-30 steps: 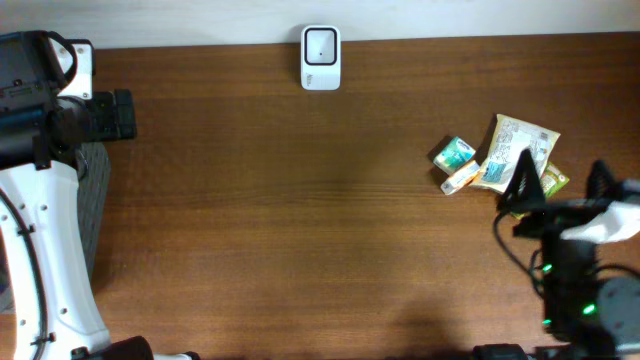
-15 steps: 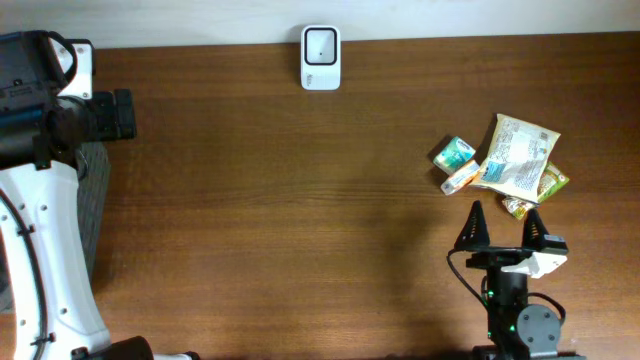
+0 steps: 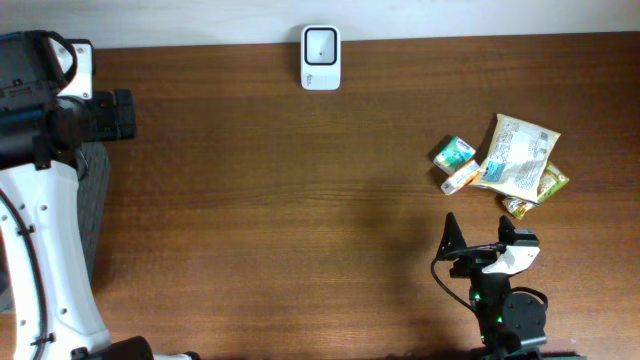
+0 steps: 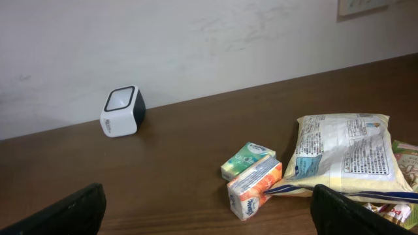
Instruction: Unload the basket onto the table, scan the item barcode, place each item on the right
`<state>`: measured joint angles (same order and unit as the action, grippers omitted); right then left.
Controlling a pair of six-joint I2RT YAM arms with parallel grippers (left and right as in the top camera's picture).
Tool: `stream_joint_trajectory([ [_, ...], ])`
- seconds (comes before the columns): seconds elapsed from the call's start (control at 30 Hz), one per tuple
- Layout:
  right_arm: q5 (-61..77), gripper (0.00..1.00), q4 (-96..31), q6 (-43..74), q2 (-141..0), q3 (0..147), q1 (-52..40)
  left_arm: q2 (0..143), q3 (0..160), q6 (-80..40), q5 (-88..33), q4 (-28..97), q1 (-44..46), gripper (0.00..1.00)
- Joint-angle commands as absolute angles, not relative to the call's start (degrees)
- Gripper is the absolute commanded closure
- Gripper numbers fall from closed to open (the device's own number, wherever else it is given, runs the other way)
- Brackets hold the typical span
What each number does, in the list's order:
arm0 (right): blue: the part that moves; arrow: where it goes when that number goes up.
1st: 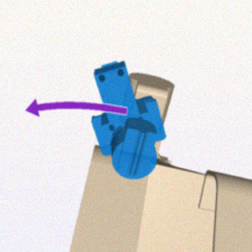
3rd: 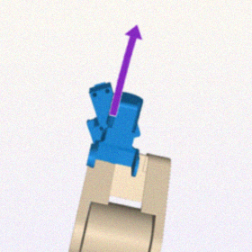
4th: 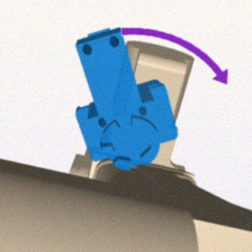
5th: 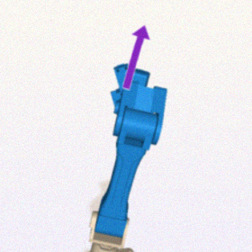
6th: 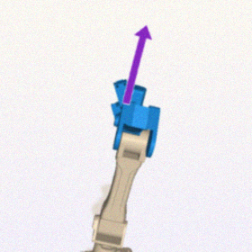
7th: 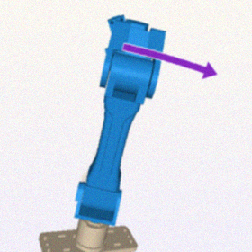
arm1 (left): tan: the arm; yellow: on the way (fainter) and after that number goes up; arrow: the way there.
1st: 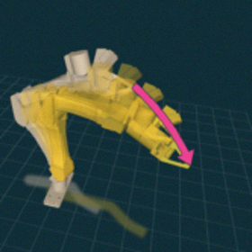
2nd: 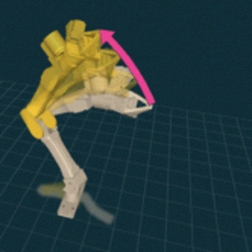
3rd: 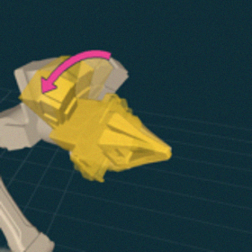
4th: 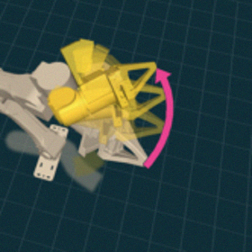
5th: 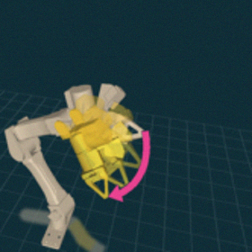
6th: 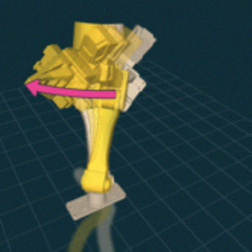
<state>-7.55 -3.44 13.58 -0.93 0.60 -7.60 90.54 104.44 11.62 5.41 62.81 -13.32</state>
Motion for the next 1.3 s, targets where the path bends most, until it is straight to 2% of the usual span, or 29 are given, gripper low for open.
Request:
stream_joint_trajectory([
  [0.0, -7.79, 0.01, -3.90, 14.20, -0.73, 0.32, -7.88, 90.52, 104.33, 12.51, 5.63, 62.72, -13.67, 0.01],
  [0.5, -7.79, 0.01, -3.90, 14.20, -0.73, 0.32, -7.88, 90.50, 104.33, 12.51, 7.79, 65.54, -13.67, 0.01],
  [0.67, -7.79, 0.02, -3.92, 14.20, -0.73, 0.32, -7.88, 90.39, 104.22, 11.88, -4.03, 66.52, -13.65, 0.01],
  [0.77, -7.79, 0.01, -3.92, 14.20, -0.73, 0.32, -7.88, 89.82, 102.15, 11.90, -6.68, 64.99, -13.04, 0.01],
  [0.9, -7.79, 0.01, -3.92, 14.20, -0.73, 0.32, -7.88, 84.09, 90.37, 11.86, -7.90, 54.76, -11.27, 0.01],
  [1.07, -7.79, 0.01, -3.92, 14.20, -0.73, 0.32, -7.88, 68.14, 63.29, 9.72, -10.35, 32.10, -10.85, 0.01],
  [1.27, -7.79, 0.01, -3.92, 14.20, -0.73, 0.32, -7.88, 49.60, 38.54, 9.80, -10.68, 14.02, -10.63, 0.01],
])
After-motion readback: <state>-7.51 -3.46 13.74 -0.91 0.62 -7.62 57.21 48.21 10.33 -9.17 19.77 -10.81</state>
